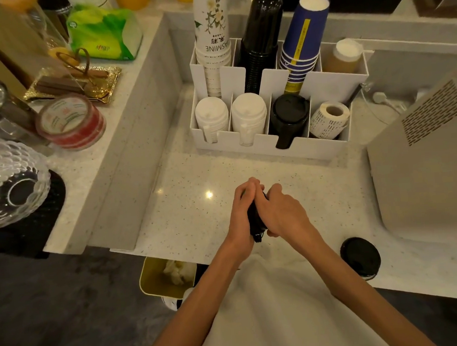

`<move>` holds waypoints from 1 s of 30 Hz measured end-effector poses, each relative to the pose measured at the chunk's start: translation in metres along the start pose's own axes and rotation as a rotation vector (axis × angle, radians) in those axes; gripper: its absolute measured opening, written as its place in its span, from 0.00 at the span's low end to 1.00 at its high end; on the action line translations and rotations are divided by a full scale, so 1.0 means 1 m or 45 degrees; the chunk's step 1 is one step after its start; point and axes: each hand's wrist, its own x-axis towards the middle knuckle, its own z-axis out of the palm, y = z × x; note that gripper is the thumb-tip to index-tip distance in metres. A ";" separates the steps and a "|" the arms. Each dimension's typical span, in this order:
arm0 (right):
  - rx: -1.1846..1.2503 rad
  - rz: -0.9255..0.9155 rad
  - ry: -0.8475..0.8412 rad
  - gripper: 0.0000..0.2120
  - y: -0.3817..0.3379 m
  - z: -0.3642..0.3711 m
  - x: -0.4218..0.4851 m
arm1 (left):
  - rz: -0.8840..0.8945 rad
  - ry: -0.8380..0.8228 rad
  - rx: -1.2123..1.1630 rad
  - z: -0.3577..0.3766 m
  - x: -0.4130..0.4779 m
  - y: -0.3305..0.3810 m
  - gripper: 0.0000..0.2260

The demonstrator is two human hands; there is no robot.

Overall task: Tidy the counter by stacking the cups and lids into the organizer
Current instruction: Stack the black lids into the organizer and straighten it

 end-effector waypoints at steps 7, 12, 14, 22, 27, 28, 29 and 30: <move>0.367 -0.010 -0.204 0.24 0.065 -0.034 0.000 | -0.170 0.098 -0.261 -0.005 0.020 0.003 0.08; -0.377 0.203 -0.024 0.24 0.183 -0.047 -0.014 | -0.271 -0.011 -0.426 0.001 0.027 -0.011 0.07; -0.444 0.273 -0.111 0.29 0.214 -0.040 -0.022 | -0.305 -0.034 -0.438 0.002 0.026 -0.016 0.07; 0.099 -0.004 0.159 0.30 0.205 -0.033 -0.025 | -0.343 -0.023 -0.452 0.001 0.034 -0.024 0.19; 0.299 -0.458 0.081 0.32 0.103 -0.053 -0.018 | -0.354 -0.033 -0.321 0.007 0.029 -0.013 0.33; 0.282 -0.523 0.043 0.32 0.085 -0.055 -0.018 | -0.375 -0.059 -0.296 0.008 0.026 -0.010 0.35; 0.263 -0.577 0.002 0.32 0.070 -0.055 -0.018 | -0.397 -0.082 -0.277 0.009 0.024 -0.007 0.36; 0.244 -0.622 -0.034 0.32 0.058 -0.054 -0.018 | -0.415 -0.095 -0.263 0.010 0.022 -0.004 0.38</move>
